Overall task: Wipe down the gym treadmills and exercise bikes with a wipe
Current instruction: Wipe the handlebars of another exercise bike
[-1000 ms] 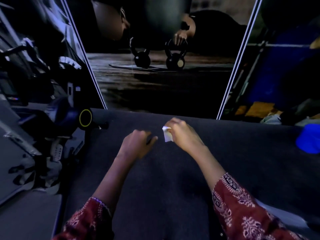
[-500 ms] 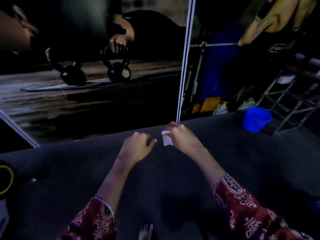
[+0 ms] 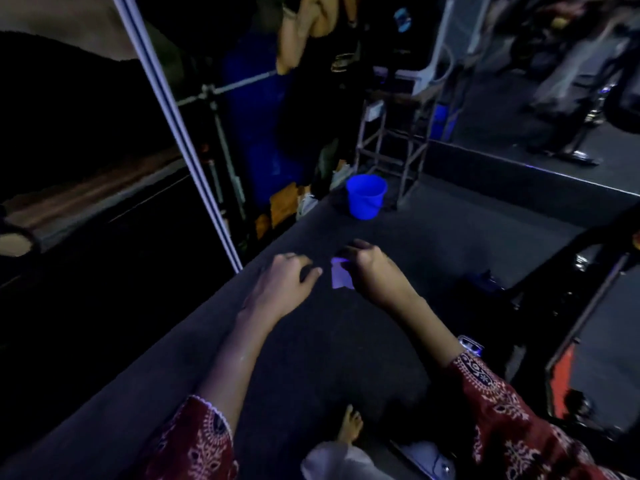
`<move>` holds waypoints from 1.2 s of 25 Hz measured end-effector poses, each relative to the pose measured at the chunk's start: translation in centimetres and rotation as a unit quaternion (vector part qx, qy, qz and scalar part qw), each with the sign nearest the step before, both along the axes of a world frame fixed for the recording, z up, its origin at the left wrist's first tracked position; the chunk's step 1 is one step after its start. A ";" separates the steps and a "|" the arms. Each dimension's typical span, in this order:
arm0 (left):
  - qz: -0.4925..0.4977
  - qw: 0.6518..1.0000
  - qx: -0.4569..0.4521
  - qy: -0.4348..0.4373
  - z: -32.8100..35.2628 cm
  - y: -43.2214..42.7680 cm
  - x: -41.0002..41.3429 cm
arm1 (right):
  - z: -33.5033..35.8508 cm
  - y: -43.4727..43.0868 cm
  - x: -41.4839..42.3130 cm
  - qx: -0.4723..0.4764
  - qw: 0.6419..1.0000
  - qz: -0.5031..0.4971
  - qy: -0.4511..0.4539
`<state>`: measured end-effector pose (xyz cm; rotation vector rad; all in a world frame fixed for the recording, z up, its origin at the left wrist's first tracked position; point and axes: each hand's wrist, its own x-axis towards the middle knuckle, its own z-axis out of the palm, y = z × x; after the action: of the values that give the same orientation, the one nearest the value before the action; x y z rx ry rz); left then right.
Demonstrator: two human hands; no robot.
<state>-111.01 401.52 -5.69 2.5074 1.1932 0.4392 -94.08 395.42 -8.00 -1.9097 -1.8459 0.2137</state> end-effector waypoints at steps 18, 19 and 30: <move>-0.588 0.808 -0.008 0.039 -1.9 -3.4 45.9 | -1.3 -14.4 27.3 0.044 0.801 -0.596 0.041; -0.633 0.772 -0.011 0.044 -2.2 -5.5 47.6 | -1.7 -16.5 27.2 0.054 0.762 -0.644 0.038; -0.907 0.417 -0.001 0.063 -4.2 -19.9 51.5 | -2.3 -24.1 16.1 0.136 0.333 -0.933 -0.029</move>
<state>-59.53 381.62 -9.91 2.1331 -1.7276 -0.3956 -77.95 371.30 -10.29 -2.2879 1.1241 -0.8445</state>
